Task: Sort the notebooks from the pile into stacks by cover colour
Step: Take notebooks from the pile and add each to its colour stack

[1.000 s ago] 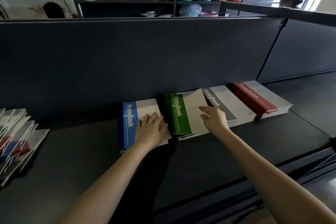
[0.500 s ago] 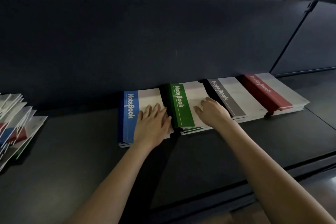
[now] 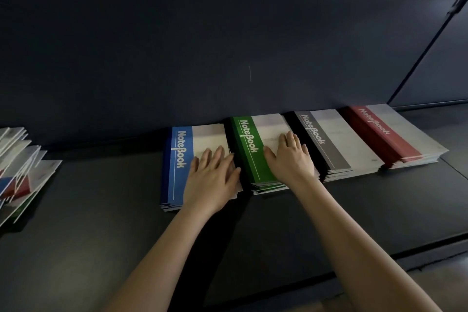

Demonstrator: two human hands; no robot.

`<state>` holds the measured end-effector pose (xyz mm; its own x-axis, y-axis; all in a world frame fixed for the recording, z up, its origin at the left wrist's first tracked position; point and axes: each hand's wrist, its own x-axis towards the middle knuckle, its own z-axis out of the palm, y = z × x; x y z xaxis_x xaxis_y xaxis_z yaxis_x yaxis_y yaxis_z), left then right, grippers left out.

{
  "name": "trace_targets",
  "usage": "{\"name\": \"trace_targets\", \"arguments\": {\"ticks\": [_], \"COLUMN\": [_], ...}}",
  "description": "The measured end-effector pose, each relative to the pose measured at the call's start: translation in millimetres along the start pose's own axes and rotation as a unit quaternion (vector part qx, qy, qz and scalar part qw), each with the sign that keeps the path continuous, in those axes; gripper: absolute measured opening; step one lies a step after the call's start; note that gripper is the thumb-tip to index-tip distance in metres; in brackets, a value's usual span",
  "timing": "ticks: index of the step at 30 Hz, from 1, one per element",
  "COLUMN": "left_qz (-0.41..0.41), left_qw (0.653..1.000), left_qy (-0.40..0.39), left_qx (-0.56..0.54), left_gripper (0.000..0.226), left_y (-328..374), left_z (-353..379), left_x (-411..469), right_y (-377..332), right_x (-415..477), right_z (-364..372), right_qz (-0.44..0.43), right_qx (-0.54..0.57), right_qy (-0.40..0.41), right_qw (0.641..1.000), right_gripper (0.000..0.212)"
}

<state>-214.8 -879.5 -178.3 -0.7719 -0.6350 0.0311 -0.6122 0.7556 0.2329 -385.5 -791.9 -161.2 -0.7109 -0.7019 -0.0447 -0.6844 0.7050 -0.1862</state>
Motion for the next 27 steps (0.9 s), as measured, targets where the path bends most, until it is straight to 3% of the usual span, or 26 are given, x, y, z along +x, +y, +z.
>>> {"name": "trace_targets", "arguments": {"ticks": [8,12,15,17,20,23,27], "left_qz": [-0.006,-0.014,0.003,-0.008,-0.006,-0.013,-0.043], "left_qw": [1.0,0.999,0.988,0.949,0.932,0.937,0.94], "left_qy": [0.014,0.028,0.08,0.115,0.147,0.155,0.183], "left_qx": [0.013,0.006,-0.134,-0.293,-0.331,-0.313,-0.284], "left_gripper": [0.056,0.055,0.048,0.039,0.034,0.032,0.03], "left_y": [2,4,3,-1,-14,-29,-54], "left_z": [3,2,-5,-14,-28,-39,-50], "left_x": [3,5,1,-5,-17,-33,-61], "right_y": [2,3,4,5,-2,-26,-76], "right_x": [0,-8,-12,-13,-15,-18,-22], "right_z": [3,4,7,5,-3,-12,-10], "right_qz": [0.006,-0.003,-0.037,-0.043,-0.061,-0.113,-0.176], "right_qx": [0.031,0.09,0.15,0.152,0.157,0.183,0.196], "right_qy": [0.041,0.115,0.202,0.226,0.261,0.252,0.196], "right_qw": [0.999,0.989,0.967,0.961,0.951,0.944,0.944], "right_gripper": [0.07,0.049,0.036,0.038,0.044,0.049,0.033]}}
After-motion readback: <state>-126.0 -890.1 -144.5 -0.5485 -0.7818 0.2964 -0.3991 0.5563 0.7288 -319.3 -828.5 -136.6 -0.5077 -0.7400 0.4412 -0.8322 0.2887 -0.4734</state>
